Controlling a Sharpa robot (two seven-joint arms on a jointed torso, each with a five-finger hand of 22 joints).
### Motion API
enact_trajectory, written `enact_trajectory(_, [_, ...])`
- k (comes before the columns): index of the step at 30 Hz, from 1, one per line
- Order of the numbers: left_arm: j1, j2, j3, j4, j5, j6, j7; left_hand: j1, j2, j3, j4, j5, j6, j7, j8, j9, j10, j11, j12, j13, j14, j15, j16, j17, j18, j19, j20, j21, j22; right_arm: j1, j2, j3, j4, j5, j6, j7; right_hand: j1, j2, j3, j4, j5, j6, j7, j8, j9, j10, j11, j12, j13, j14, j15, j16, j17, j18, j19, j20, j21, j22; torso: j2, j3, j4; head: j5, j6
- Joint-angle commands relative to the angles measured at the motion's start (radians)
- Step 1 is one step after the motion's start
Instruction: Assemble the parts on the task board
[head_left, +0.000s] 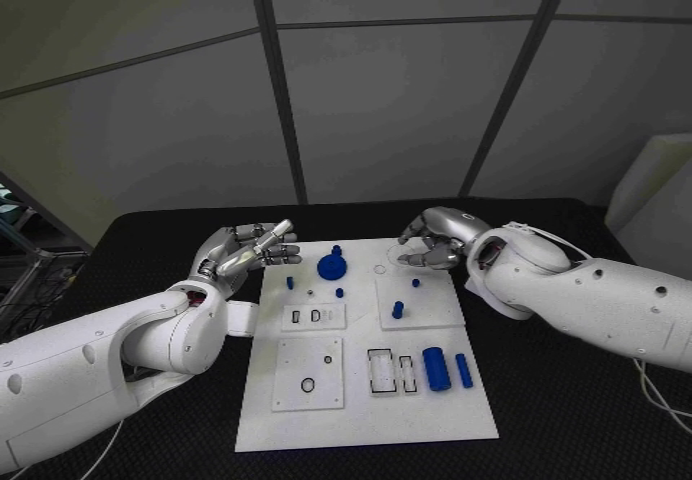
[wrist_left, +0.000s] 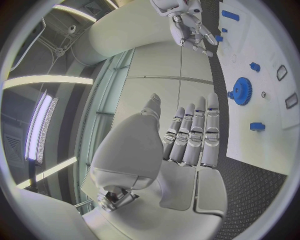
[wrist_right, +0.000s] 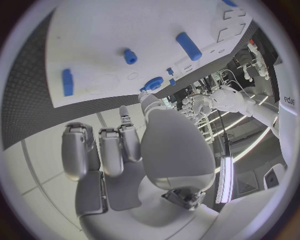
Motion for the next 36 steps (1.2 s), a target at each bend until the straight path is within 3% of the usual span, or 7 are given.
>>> enact_trajectory(1, [0.002,0.002,0.001,-0.005,-0.016,0.031,0.007,0.017,-0.007,-0.002,-0.011,-0.006,0.004,0.003,-0.006,0.000,-0.003,-0.002,-0.006,0.000,-0.008,0.001,-0.007,0.003,-0.020,-0.014,0.000,-0.002,-0.003,0.003,-0.033,0.001,-0.012,0.181,0.028,0.139,0.024,-0.005,-0.001,-0.018,-0.007,0.010,-0.002,0.002,0.000,-0.003,-0.004,-0.004,0.099,0.076,-0.005,-0.006,0.143,0.001,-0.008,-0.001,-0.006,0.107,-0.005,0.0022,-0.0082,-0.005,0.001])
enact_trajectory(5, [0.001,0.006,0.001,-0.014,-0.034,0.049,0.007,0.031,-0.013,-0.004,-0.027,-0.007,0.011,0.000,-0.004,0.001,0.009,-0.004,-0.003,0.001,-0.007,0.000,-0.013,0.008,-0.019,-0.028,0.002,-0.008,-0.007,0.004,-0.081,0.001,-0.045,0.214,0.033,0.207,0.055,-0.009,-0.004,-0.042,-0.012,0.008,-0.005,-0.001,-0.002,-0.006,-0.007,-0.010,0.095,0.077,-0.008,-0.007,0.142,0.001,-0.009,-0.003,-0.008,0.105,-0.006,0.0041,-0.0086,-0.012,0.003])
enact_trajectory(10, [0.001,0.010,0.001,-0.023,-0.042,0.059,0.002,0.045,-0.011,-0.001,-0.039,-0.007,0.016,-0.002,-0.004,0.001,0.019,-0.007,-0.001,0.002,-0.004,-0.001,-0.015,0.011,-0.018,-0.029,0.002,-0.007,-0.007,0.004,-0.101,0.001,-0.080,0.222,0.040,0.244,0.068,-0.011,-0.006,-0.053,-0.005,0.002,-0.007,-0.005,-0.003,-0.011,-0.008,-0.017,0.088,0.075,-0.009,-0.010,0.137,0.002,-0.013,-0.004,-0.012,0.099,-0.004,0.0037,-0.0072,-0.017,0.004])
enact_trajectory(19, [-0.001,0.017,0.001,-0.036,-0.045,0.066,-0.002,0.048,-0.010,0.000,-0.042,-0.007,0.017,-0.002,-0.004,0.001,0.021,-0.007,-0.001,0.002,-0.003,-0.002,-0.015,0.013,-0.018,-0.029,0.002,-0.007,-0.006,0.003,-0.094,0.000,-0.125,0.219,0.058,0.266,0.074,-0.012,-0.009,-0.058,-0.002,-0.006,-0.007,-0.009,-0.005,-0.013,-0.009,-0.019,0.087,0.076,-0.009,-0.010,0.137,0.003,-0.014,-0.005,-0.013,0.098,-0.004,0.0007,-0.0058,-0.016,-0.002])
enact_trajectory(25, [-0.001,0.018,0.001,-0.042,-0.045,0.067,-0.004,0.051,-0.007,0.001,-0.044,-0.007,0.017,-0.002,-0.005,0.000,0.021,-0.007,-0.002,0.002,-0.001,-0.002,-0.015,0.014,-0.017,-0.028,0.001,-0.006,-0.006,0.002,-0.086,0.000,-0.135,0.212,0.083,0.270,0.076,-0.011,-0.009,-0.059,0.000,-0.006,-0.008,-0.008,-0.005,-0.011,-0.009,-0.017,0.089,0.076,-0.009,-0.009,0.139,0.003,-0.014,-0.005,-0.013,0.098,-0.004,-0.0004,-0.0067,-0.016,-0.006])
enact_trajectory(30, [-0.001,0.019,0.001,-0.044,-0.045,0.067,-0.006,0.052,-0.006,0.002,-0.046,-0.007,0.017,-0.002,-0.005,0.000,0.021,-0.007,-0.002,0.002,0.000,-0.003,-0.015,0.014,-0.017,-0.026,0.001,-0.005,-0.006,-0.001,-0.079,0.000,-0.141,0.207,0.104,0.269,0.077,-0.003,-0.009,-0.060,0.001,0.005,-0.008,-0.003,-0.002,-0.006,-0.010,-0.010,0.096,0.078,-0.010,-0.007,0.145,0.001,-0.009,-0.006,-0.010,0.104,-0.004,-0.0005,-0.0077,-0.015,-0.002])
enact_trajectory(36, [-0.001,0.020,0.001,-0.043,-0.045,0.069,-0.005,0.055,-0.003,0.003,-0.048,-0.007,0.017,-0.002,-0.005,0.000,0.022,-0.007,-0.003,0.002,0.001,-0.003,-0.016,0.015,-0.017,-0.025,0.001,-0.003,-0.005,-0.003,-0.071,0.000,-0.151,0.203,0.119,0.267,0.076,0.005,-0.009,-0.060,0.003,0.022,-0.006,0.004,0.001,-0.004,-0.009,-0.007,0.099,0.078,-0.009,-0.005,0.148,0.000,-0.007,-0.006,-0.009,0.107,-0.006,-0.0020,-0.0044,-0.017,-0.006])
